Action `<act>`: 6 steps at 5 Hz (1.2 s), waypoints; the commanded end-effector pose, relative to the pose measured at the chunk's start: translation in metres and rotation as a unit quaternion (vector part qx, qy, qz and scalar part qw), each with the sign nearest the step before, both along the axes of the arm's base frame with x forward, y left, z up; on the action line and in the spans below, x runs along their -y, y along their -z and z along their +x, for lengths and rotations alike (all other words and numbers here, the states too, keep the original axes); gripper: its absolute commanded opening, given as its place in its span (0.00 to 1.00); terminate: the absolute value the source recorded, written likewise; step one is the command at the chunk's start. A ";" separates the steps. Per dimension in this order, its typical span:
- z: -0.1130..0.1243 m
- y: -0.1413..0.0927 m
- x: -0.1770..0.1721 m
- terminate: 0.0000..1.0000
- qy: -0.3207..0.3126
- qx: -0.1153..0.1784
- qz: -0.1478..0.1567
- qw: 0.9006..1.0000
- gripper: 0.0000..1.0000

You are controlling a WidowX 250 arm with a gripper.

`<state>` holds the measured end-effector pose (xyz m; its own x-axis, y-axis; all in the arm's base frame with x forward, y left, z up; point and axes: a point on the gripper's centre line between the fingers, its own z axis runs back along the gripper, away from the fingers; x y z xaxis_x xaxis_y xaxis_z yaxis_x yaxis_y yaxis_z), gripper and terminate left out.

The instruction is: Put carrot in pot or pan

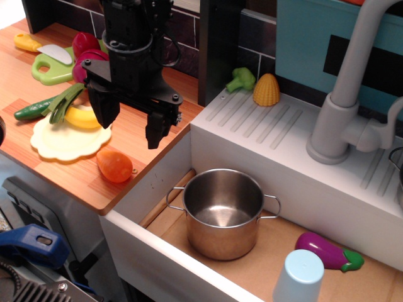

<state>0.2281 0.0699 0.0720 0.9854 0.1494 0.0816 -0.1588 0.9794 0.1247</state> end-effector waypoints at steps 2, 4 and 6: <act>0.004 -0.002 0.000 0.00 -0.055 0.021 0.032 0.998 1.00; 0.008 0.002 -0.001 0.00 -0.132 0.059 0.051 0.988 1.00; 0.002 0.010 -0.009 0.00 -0.188 0.091 0.054 0.976 1.00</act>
<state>0.2211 0.0784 0.0480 0.8327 0.4950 0.2483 -0.5397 0.8258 0.1635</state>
